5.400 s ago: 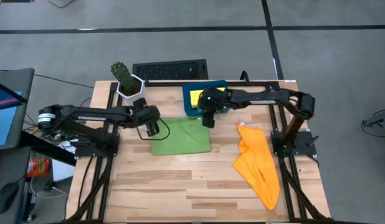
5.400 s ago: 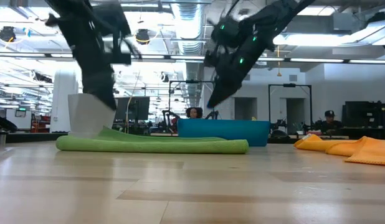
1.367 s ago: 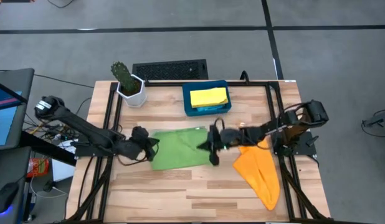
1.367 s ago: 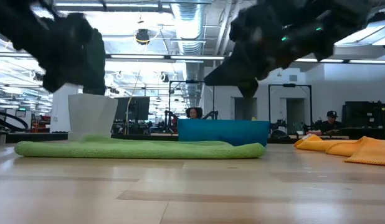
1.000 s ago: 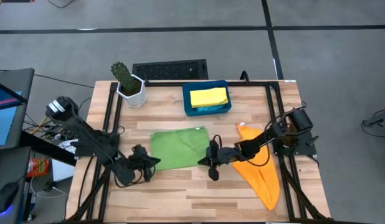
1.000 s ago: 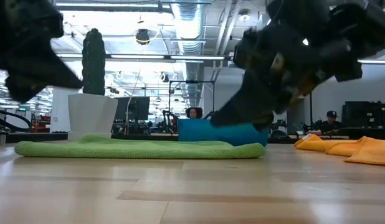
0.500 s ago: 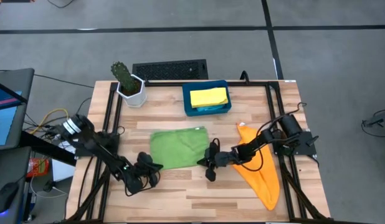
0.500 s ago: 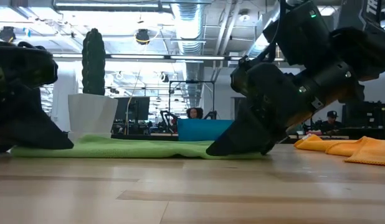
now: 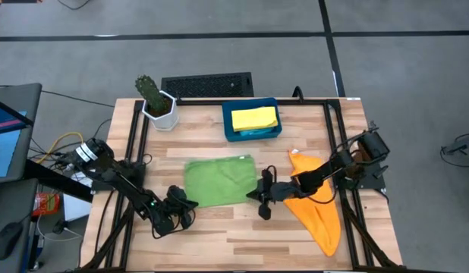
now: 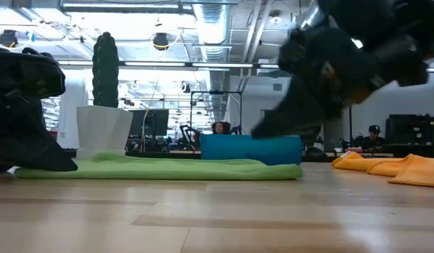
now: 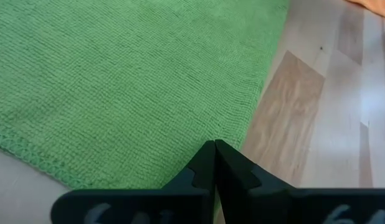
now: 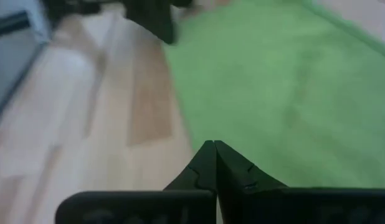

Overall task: Fold microfiber towels
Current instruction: Fold the green microfiber cloth

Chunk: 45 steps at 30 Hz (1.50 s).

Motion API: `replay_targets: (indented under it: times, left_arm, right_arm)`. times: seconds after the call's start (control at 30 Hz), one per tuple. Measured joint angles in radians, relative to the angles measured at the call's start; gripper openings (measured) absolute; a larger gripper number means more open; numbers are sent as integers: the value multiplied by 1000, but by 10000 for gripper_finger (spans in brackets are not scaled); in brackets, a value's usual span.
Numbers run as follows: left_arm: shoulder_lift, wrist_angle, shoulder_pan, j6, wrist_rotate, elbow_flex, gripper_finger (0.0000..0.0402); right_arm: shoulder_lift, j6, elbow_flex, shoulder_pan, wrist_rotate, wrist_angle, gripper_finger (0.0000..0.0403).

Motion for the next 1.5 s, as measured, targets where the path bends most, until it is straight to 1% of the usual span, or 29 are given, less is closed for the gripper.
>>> replay_targets:
  times: [0.1, 0.2, 0.3, 0.4, 0.53, 0.63, 0.73, 0.8, 0.9, 0.97, 1.03, 1.07, 1.1, 1.13, 1.2, 1.3, 1.4, 1.5]
  left_arm:
    - [0, -6, 1, -10, -1, 0, 0]
    - [0, -6, 1, -15, -9, 0, 0]
    - [0, -8, 10, -16, -6, 0, 0]
    - [0, -4, 18, -16, -4, 0, 0]
    - [-4, 8, 28, -15, 8, 4, 0]
    - [-23, -27, 31, -21, 44, 23, 0]
    - [-82, -70, 28, -16, 104, 48, 0]
    - [-126, -126, 29, -14, 116, 53, 0]
    - [-196, -148, 30, -35, 72, 53, 0]
    - [-231, -121, 29, -25, -7, 55, 0]
    - [-231, -37, 34, 34, -107, 55, 0]
    - [-224, 13, 44, 76, -135, 55, 0]
    - [-210, 57, 58, 118, -135, 60, 0]
    - [-193, 86, 75, 158, -109, 65, 0]
    - [-147, 93, 107, 202, -26, 87, 0]
    - [-83, 76, 123, 194, 45, 122, 0]
    - [-34, 70, 124, 159, 69, 137, 0]
    - [-14, 85, 124, 164, 59, 165, 0]
  right_arm:
    - [-27, 27, -62, 16, 63, -4, 21]
    - [-27, 78, -121, 38, 96, 43, 14]
    - [19, 112, -162, 60, 104, 115, 13]
    - [76, 155, -165, 73, 112, 167, 20]
    - [116, 199, -161, 94, 134, 177, 20]
    - [76, 203, -163, 106, 127, 154, 14]
    - [-2, 170, -169, 114, 116, 113, 14]
    - [-65, 152, -164, 113, 152, 99, 19]
    - [-110, 95, -166, 115, 194, 100, 24]
    - [-119, 52, -159, 117, 201, 131, 24]
    - [-104, 38, -152, 117, 203, 154, 19]
    - [-84, 37, -148, 116, 205, 162, 17]
    - [-56, 37, -142, 115, 205, 179, 16]
    - [-31, 37, -139, 115, 205, 198, 15]
    - [20, 46, -127, 117, 202, 246, 16]
    - [95, 85, -111, 119, 197, 279, 24]
    - [155, 128, -100, 124, 175, 303, 27]
    - [188, 148, -100, 135, 182, 312, 22]
